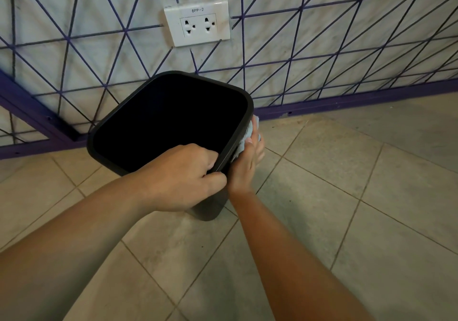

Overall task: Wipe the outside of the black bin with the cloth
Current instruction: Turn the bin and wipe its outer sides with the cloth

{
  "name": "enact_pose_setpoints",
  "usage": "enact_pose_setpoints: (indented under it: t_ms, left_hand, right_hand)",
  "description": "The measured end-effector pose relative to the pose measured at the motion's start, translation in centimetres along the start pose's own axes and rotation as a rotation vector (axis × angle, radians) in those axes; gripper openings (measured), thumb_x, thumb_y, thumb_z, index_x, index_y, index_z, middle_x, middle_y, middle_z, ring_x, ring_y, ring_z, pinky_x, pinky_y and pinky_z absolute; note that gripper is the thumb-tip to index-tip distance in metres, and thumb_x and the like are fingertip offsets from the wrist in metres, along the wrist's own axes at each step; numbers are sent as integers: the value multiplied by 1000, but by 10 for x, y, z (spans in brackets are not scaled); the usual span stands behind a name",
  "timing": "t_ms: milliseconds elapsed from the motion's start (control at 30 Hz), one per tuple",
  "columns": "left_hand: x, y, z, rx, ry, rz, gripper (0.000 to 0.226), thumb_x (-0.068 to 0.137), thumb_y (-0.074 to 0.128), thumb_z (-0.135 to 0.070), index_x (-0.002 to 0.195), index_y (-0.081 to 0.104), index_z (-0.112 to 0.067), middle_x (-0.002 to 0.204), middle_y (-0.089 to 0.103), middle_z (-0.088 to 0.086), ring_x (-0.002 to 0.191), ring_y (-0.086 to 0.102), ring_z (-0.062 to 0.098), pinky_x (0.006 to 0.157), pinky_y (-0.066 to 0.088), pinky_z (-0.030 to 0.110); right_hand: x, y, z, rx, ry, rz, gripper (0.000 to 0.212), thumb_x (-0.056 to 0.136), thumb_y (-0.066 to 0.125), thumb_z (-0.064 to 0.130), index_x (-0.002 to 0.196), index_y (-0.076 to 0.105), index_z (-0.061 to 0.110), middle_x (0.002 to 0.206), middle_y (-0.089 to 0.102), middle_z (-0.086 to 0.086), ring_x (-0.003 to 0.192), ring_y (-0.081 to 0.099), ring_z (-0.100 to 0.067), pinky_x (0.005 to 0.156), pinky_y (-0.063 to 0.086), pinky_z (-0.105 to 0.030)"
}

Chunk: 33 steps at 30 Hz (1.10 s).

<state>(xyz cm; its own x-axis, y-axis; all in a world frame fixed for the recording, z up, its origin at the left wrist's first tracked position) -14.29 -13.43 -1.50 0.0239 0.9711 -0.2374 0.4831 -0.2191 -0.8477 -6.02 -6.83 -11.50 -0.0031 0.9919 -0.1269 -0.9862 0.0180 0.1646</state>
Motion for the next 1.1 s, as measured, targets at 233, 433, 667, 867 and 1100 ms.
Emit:
enact_pose_setpoints:
  t_ms: [233, 433, 667, 867, 1100]
  left_hand:
    - [-1, -2, -2, -35, 12, 28, 36, 86, 56, -34, 59, 45, -13, 52, 43, 0, 47, 44, 17, 47, 40, 40]
    - [-12, -4, -2, -9, 14, 139, 27, 95, 54, -44, 75, 57, -25, 67, 59, -3, 59, 58, 7, 57, 51, 32]
    - [-26, -15, -6, 47, -82, 130, 14, 97, 55, -31, 111, 55, -34, 96, 66, -11, 91, 66, 9, 77, 58, 31]
    - [-33, 7, -34, 374, -134, -213, 12, 102, 38, -34, 103, 38, -22, 67, 55, -3, 53, 56, 12, 47, 44, 29]
    - [-22, 4, -45, 446, -104, -205, 35, 103, 29, -47, 95, 49, -19, 70, 56, 0, 60, 58, 14, 60, 54, 36]
  right_hand:
    - [1, -14, -42, -109, 219, -16, 68, 103, 21, 48, 146, 58, 10, 146, 51, -17, 141, 43, -32, 125, 31, -50]
    - [-2, -57, -40, 167, 408, -171, 34, 116, 26, 26, 123, 60, 25, 123, 61, -10, 110, 60, -21, 99, 51, -37]
    - [-29, -104, -46, 181, 419, -236, 45, 115, 32, 34, 149, 59, 20, 148, 59, -16, 122, 54, -22, 95, 42, -34]
    - [-42, -104, -42, 180, 413, -155, 40, 112, 33, 37, 143, 58, 31, 137, 63, -9, 122, 60, -26, 82, 48, -30]
    - [-58, -68, -19, 262, 319, -135, 30, 105, 35, 44, 129, 52, 37, 145, 52, -11, 122, 58, -24, 88, 51, -26]
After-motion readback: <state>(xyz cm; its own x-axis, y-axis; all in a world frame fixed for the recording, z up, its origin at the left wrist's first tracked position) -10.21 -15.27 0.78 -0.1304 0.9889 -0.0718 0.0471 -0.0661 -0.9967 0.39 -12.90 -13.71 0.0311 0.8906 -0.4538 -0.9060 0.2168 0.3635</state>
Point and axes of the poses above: each hand's wrist, its own x-axis towards the middle knuckle, its own y-axis out of the palm, z = x × y, the point moved 4 cm from there along x, towards the middle knuckle
